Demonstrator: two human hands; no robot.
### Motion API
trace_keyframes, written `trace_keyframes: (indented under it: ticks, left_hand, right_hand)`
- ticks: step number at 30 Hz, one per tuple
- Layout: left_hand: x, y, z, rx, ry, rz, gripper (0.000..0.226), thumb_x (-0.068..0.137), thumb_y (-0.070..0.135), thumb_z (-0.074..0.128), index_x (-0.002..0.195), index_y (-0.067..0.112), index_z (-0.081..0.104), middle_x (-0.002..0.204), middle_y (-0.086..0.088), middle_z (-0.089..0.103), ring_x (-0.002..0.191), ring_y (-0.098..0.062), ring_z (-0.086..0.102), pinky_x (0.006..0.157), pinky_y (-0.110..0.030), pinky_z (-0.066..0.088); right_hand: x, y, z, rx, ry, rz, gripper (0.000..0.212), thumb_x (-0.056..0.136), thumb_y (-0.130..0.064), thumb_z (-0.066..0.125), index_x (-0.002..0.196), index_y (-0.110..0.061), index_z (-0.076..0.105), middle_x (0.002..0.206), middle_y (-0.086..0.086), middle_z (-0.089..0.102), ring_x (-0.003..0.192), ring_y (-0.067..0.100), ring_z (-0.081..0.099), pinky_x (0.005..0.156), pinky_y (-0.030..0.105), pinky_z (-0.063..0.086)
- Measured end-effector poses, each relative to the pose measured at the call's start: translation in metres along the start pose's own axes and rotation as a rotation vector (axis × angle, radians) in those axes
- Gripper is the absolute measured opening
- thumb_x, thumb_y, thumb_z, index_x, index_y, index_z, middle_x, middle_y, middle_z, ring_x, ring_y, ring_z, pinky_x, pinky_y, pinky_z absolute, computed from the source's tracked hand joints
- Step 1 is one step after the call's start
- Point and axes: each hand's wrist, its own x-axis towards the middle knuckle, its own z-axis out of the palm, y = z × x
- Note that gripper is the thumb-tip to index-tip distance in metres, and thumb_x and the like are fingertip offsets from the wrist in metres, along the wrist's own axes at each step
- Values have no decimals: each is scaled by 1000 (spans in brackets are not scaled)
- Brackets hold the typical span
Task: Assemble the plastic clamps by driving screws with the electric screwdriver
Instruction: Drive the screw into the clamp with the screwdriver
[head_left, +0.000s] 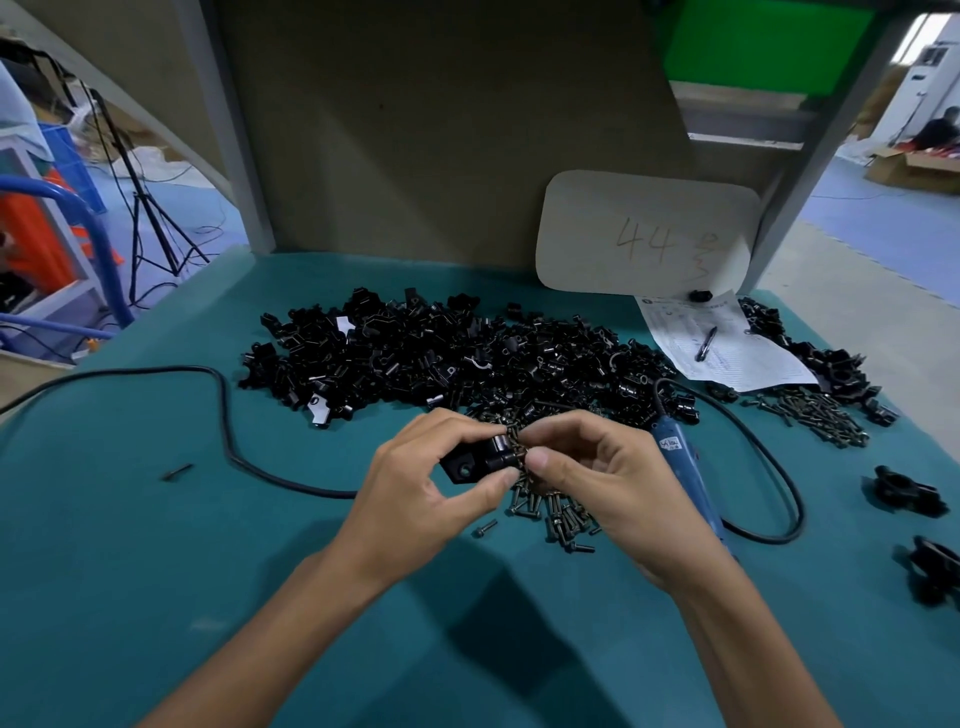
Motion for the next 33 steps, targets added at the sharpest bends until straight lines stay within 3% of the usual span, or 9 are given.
trace_keyframes:
  ticks: [7, 11, 14, 18, 21, 24, 27, 29, 33]
  left_hand:
    - [2, 3, 0, 16, -27, 21, 31, 82, 27, 79, 109, 13, 75, 102, 7, 70, 99, -12, 65, 88, -32, 52]
    - [0, 6, 1, 11, -61, 21, 32, 81, 27, 79, 109, 13, 75, 101, 7, 70, 97, -13, 65, 86, -34, 53]
    - [-1, 4, 4, 5, -70, 23, 31, 82, 29, 79, 110, 14, 74, 101, 8, 69, 97, -14, 66, 85, -31, 53]
    - [-7, -12, 1, 7, -79, -98, 30, 92, 47, 69, 115, 29, 69, 107, 18, 65, 105, -10, 62, 87, -18, 47]
    - [-12, -26, -1, 94, -154, -251, 29, 97, 63, 48, 121, 47, 51, 103, 18, 62, 97, 1, 59, 75, -18, 45]
    - [-11, -30, 4, 190, -233, -288, 31, 97, 68, 32, 117, 45, 37, 75, 8, 54, 67, 0, 55, 52, -19, 37]
    - [-11, -27, 8, 209, -281, -296, 32, 95, 70, 27, 114, 44, 32, 85, 13, 52, 83, 6, 49, 57, -20, 35]
    - [-11, -24, 6, 184, -295, -316, 32, 93, 72, 26, 112, 47, 31, 95, 16, 48, 94, 9, 43, 64, -20, 35]
    - [-11, -18, 4, 151, -311, -267, 28, 96, 69, 32, 114, 48, 37, 105, 24, 46, 106, 6, 41, 76, -18, 37]
  right_hand:
    - [2, 5, -4, -338, -42, -25, 24, 99, -48, 60, 87, -28, 67, 68, -4, 55, 62, 11, 46, 54, 36, 40]
    - [3, 6, -7, -497, -130, -71, 30, 105, -44, 48, 80, -28, 54, 63, -14, 47, 59, 3, 39, 53, 22, 35]
    - [1, 7, -10, -614, -105, -57, 49, 98, -71, 36, 74, -30, 51, 64, -11, 52, 59, 2, 46, 54, 24, 38]
    - [-4, 26, -70, -1036, 171, 181, 60, 86, -80, 39, 112, -30, 61, 107, -5, 68, 97, 15, 64, 82, 40, 54]
    - [-20, 52, -113, -1309, 268, 578, 78, 90, -69, 54, 146, -17, 40, 136, 16, 54, 121, 38, 53, 97, 47, 47]
    - [-28, 76, -129, -1155, 305, 693, 74, 91, -64, 62, 145, -17, 43, 127, 10, 62, 108, 32, 61, 80, 41, 47]
    - [-30, 86, -134, -994, 375, 619, 49, 96, -50, 63, 122, -9, 60, 98, 5, 67, 83, 27, 61, 67, 43, 43]
    - [-30, 82, -132, -520, 514, 522, 28, 101, -34, 59, 95, -8, 65, 80, 7, 60, 64, 24, 55, 60, 48, 44]
    - [-18, 49, -111, 487, 716, 386, 24, 98, -38, 56, 99, -14, 57, 74, 5, 62, 58, 20, 65, 52, 27, 55]
